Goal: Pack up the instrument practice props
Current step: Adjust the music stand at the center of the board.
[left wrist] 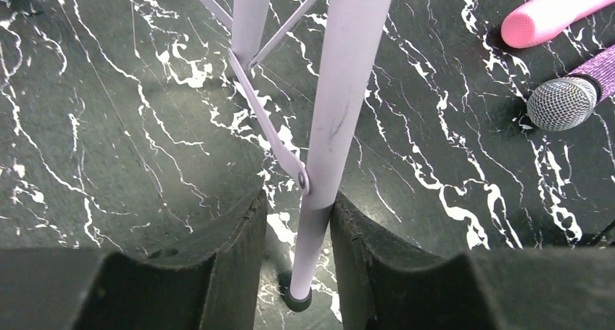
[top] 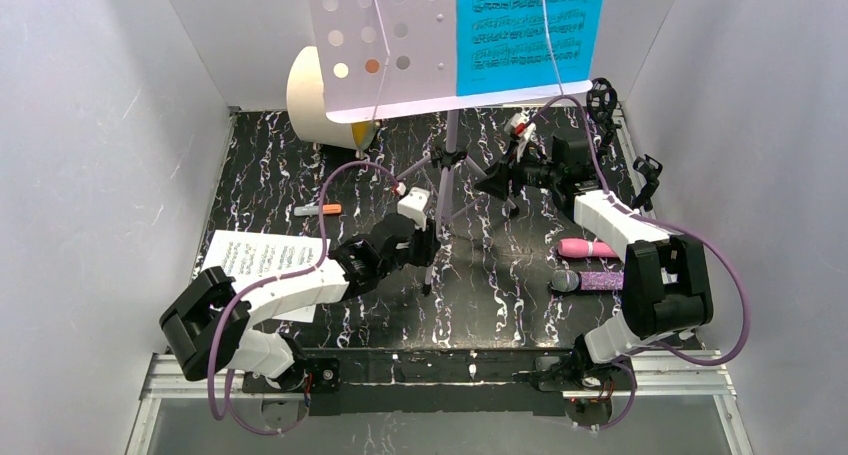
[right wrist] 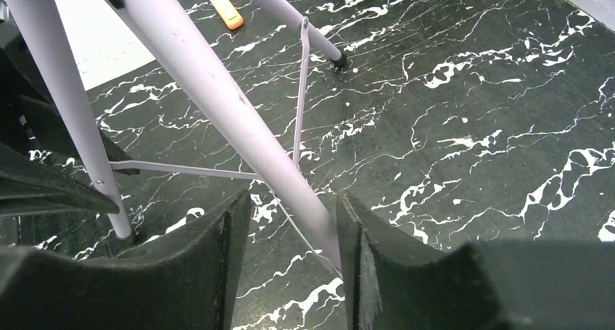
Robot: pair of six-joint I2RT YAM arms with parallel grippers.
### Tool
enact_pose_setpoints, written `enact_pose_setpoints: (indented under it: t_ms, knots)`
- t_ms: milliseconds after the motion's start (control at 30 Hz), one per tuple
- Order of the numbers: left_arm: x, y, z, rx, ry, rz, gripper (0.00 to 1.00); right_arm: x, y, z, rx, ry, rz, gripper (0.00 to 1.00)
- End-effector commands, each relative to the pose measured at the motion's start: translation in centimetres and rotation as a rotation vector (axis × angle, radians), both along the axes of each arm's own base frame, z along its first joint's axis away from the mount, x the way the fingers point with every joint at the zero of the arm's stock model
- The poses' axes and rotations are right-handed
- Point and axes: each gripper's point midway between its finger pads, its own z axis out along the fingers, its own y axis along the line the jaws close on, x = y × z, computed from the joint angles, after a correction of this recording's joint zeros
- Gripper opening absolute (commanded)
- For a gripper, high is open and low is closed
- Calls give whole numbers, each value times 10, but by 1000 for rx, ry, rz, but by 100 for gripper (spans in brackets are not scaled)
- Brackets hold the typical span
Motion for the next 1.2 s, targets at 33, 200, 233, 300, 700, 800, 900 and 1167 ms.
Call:
enact_pose_setpoints:
  t_ms: [33,200,233,300,700,800,900,1167]
  knots:
    - [29,12,24,-5,-107,77,33,-14,4,16,27,-28,58,41]
    - [48,28,19,-11,-112,128,27,-27,0,20,38,-18,29,21]
    - [54,33,19,-10,-117,143,25,-30,0,21,41,-17,23,19]
    - [67,45,17,-13,-125,173,21,-37,2,21,45,-17,-1,13]
    - [113,69,15,76,-279,188,9,-65,42,5,45,-20,-147,1]
    - [129,78,8,73,-255,244,9,-66,53,8,59,-19,-166,1]
    - [137,80,6,64,-253,259,9,-66,61,10,77,-6,-183,1]
    - [145,91,7,69,-264,287,12,-62,76,10,99,44,-225,1]
